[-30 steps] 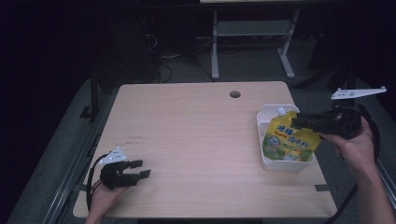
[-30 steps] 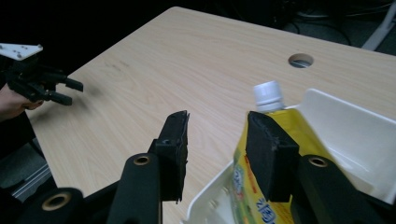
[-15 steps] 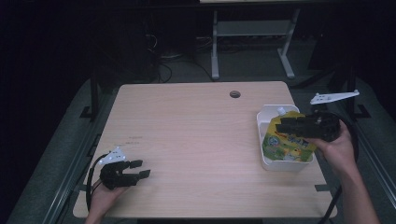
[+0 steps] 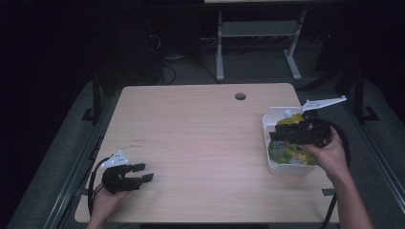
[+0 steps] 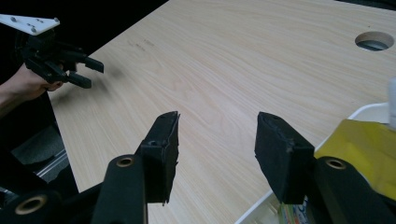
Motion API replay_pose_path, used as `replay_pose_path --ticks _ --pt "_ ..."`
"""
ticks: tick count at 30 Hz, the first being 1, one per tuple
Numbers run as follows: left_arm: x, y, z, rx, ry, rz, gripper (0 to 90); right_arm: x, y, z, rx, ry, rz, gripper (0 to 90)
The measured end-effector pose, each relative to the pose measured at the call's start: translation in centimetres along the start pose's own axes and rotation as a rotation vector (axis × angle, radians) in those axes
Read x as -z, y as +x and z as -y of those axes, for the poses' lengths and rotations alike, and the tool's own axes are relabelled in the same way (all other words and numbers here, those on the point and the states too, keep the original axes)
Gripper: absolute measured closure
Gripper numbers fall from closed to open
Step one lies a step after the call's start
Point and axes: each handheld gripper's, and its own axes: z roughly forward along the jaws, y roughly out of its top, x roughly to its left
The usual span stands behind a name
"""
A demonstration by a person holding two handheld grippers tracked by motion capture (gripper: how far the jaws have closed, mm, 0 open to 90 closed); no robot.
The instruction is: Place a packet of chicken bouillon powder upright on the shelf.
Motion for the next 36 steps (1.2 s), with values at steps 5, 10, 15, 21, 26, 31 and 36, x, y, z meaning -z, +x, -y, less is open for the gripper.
replay_pose_path --ticks 5,10,15,21,26,31,36 --pt "0.0 0.0 0.0 0.001 0.001 0.001 39.8 -0.6 0.5 -0.2 0.012 0.007 -0.010 47.2" --pt "-0.2 0.0 0.0 -0.005 0.004 0.003 39.5 -1.4 1.0 -0.4 0.024 0.019 -0.017 45.8" --pt "-0.3 -0.1 0.0 -0.005 0.006 0.004 38.9 -2.2 1.3 -0.2 0.019 0.023 -0.030 44.2" --pt "-0.3 -0.1 0.0 -0.003 0.007 0.000 37.4 -3.4 1.5 0.2 0.020 0.026 -0.035 42.6" --pt "-0.3 -0.1 0.0 -0.007 0.010 0.002 37.2 -4.1 1.8 0.4 0.025 0.033 -0.041 41.2" --pt "-0.3 -0.2 0.0 -0.010 0.008 -0.001 36.6 -4.9 2.2 0.7 0.023 0.034 -0.058 39.9" --pt "-0.3 -0.2 0.0 -0.010 0.007 -0.004 35.6 -5.8 2.7 0.9 0.034 0.052 -0.066 39.3"
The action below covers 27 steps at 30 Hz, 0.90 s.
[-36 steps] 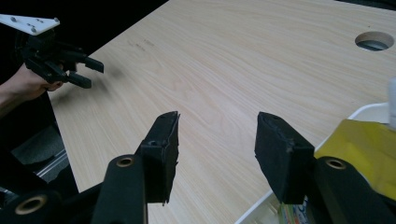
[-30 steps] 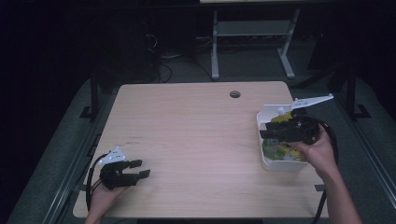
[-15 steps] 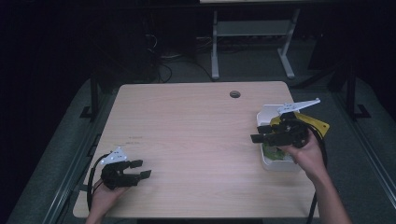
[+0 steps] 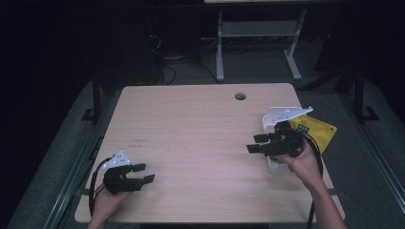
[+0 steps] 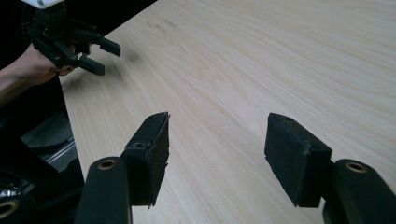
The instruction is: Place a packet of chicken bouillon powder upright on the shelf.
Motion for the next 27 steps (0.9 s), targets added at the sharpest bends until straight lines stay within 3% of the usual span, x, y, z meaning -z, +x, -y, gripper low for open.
replay_pose_path --ticks 27 --pt "-0.2 -0.1 0.0 0.004 -0.002 -0.005 32.4 -4.4 2.0 1.6 0.020 0.047 -0.067 38.0"
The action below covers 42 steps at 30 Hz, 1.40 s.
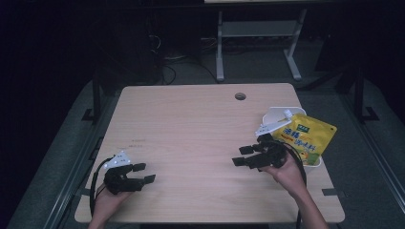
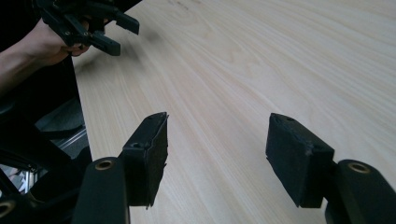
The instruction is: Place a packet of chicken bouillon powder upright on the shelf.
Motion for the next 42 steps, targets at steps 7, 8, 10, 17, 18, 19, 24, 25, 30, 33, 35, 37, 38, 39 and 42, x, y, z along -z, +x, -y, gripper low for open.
replay_pose_path --ticks 7,8,10,17,18,19,24,25,30,33,35,37,38,39,42 --pt "-0.1 0.0 0.0 -0.003 0.003 -0.001 31.9 -1.1 0.9 -0.1 0.033 0.034 0.002 37.8" --pt "-0.1 0.0 0.0 -0.005 0.004 0.000 31.9 -1.2 1.0 -0.1 0.029 0.034 -0.006 37.8" --pt "-0.1 -0.1 0.0 -0.003 0.006 0.001 31.9 -1.7 1.1 0.1 0.026 0.032 -0.019 37.8" --pt "-0.2 -0.2 0.0 -0.005 0.008 0.002 31.6 -3.1 1.6 0.6 0.037 0.055 -0.013 37.5" --pt "-0.2 -0.2 0.0 -0.007 0.009 0.002 31.6 -3.2 1.8 0.6 0.039 0.054 -0.012 37.6" --pt "-0.2 -0.2 0.0 -0.008 0.011 0.001 31.6 -3.3 1.9 0.6 0.041 0.052 -0.014 37.5" --pt "-0.4 -0.3 -0.1 -0.009 0.011 0.005 31.4 -4.0 2.5 1.0 0.046 0.030 -0.021 39.0" --pt "-0.4 -0.4 -0.1 -0.009 0.012 0.005 31.4 -4.2 2.4 1.2 0.044 0.033 -0.021 38.7" --pt "-0.5 -0.5 -0.1 -0.017 0.015 0.008 31.2 -5.1 2.4 2.1 0.028 0.051 0.001 37.4" --pt "-0.5 -0.6 -0.1 -0.019 0.015 0.008 31.1 -5.4 2.5 2.8 0.023 0.035 -0.002 38.1" --pt "-0.5 -0.6 -0.1 -0.024 0.016 0.009 31.1 -5.5 2.6 3.1 0.015 0.031 0.004 38.2" --pt "-0.5 -0.7 -0.1 -0.026 0.017 0.010 30.9 -5.7 2.8 3.5 0.013 0.018 -0.001 38.1" --pt "-0.5 -0.7 -0.1 -0.027 0.020 0.011 30.9 -5.8 2.9 3.5 0.018 0.022 0.003 37.9" --pt "-0.6 -0.7 -0.1 -0.029 0.022 0.012 30.9 -5.9 3.0 3.6 0.024 0.028 0.004 37.7" --pt "-0.7 -0.7 0.0 -0.031 0.030 0.015 30.9 -6.2 3.1 3.6 0.024 0.044 -0.013 36.9"
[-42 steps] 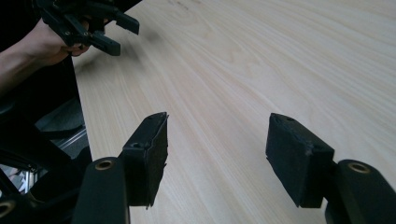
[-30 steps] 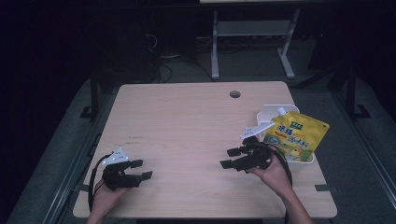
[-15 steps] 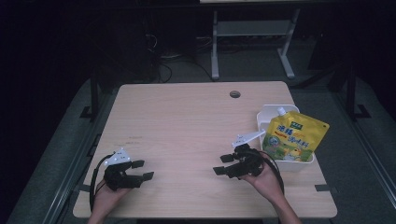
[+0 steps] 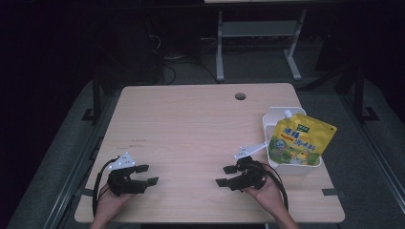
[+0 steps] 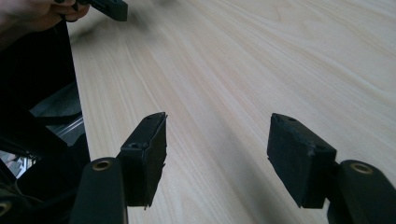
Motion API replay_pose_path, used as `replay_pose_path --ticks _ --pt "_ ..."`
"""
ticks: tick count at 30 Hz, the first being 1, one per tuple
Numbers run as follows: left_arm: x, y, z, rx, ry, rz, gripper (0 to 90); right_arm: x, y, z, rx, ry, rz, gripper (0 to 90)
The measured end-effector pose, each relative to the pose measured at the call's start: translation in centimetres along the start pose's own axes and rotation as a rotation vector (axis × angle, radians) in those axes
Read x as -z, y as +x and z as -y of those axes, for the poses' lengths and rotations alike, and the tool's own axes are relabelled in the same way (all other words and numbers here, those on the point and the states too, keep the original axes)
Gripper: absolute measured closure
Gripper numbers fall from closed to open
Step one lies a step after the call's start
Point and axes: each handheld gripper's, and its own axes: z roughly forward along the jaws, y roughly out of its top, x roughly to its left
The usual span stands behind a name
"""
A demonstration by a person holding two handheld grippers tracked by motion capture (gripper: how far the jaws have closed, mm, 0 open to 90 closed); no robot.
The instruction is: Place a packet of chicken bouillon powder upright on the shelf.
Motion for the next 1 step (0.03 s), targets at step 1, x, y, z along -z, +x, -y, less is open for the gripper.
replay_pose_path --ticks 1 --pt "-0.02 0.02 -0.01 0.000 0.001 0.000 30.9 -0.06 0.01 0.00 0.003 0.000 -0.003 36.5"
